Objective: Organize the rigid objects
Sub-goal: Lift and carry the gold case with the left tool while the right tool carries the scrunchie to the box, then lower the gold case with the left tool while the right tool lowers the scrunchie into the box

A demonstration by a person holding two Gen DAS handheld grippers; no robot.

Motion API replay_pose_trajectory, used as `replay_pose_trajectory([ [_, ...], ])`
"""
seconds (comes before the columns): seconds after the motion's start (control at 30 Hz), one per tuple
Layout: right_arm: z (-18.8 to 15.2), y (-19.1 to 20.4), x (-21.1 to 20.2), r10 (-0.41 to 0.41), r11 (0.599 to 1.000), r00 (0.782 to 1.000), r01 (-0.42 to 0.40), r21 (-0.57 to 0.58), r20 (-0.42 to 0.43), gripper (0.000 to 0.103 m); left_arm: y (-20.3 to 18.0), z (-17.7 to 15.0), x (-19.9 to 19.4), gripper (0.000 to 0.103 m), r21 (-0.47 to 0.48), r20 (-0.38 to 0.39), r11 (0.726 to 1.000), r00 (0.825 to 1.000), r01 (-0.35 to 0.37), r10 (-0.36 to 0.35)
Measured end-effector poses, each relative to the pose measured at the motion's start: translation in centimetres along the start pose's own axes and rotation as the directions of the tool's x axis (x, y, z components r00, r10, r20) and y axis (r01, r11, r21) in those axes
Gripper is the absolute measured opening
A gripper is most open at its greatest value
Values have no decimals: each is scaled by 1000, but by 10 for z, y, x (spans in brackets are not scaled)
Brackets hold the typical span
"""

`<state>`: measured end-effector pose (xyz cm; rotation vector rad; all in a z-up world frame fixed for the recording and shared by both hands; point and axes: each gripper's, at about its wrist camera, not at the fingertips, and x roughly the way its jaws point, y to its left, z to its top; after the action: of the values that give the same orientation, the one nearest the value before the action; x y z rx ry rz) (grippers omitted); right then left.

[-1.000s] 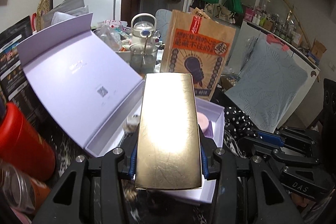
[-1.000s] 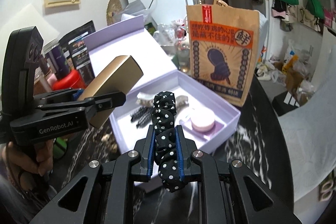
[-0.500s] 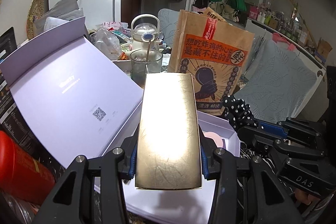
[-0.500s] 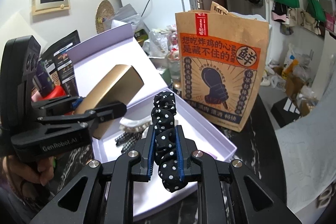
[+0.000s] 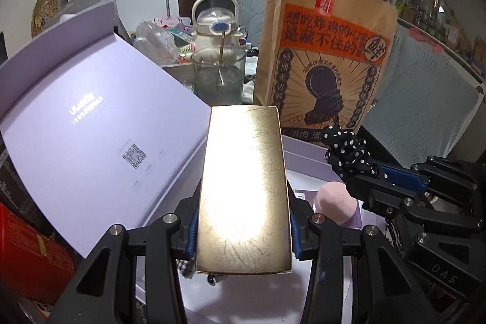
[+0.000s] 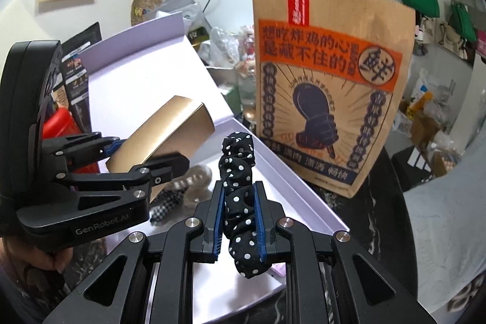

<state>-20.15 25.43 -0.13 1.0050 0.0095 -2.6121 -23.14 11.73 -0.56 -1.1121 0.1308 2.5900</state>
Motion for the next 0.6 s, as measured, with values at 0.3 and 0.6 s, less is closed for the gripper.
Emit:
replay_pose_trajectory([
  [0.3, -11, -8, 15, -12, 1000, 999, 12, 14, -35, 18, -1, -9, 20, 44, 34, -65, 999, 998, -6, 8],
  [0.6, -20, -4, 32, -17, 1000, 997, 17, -1, -73, 18, -4, -13, 28, 44, 61, -81, 998, 996, -34, 38],
])
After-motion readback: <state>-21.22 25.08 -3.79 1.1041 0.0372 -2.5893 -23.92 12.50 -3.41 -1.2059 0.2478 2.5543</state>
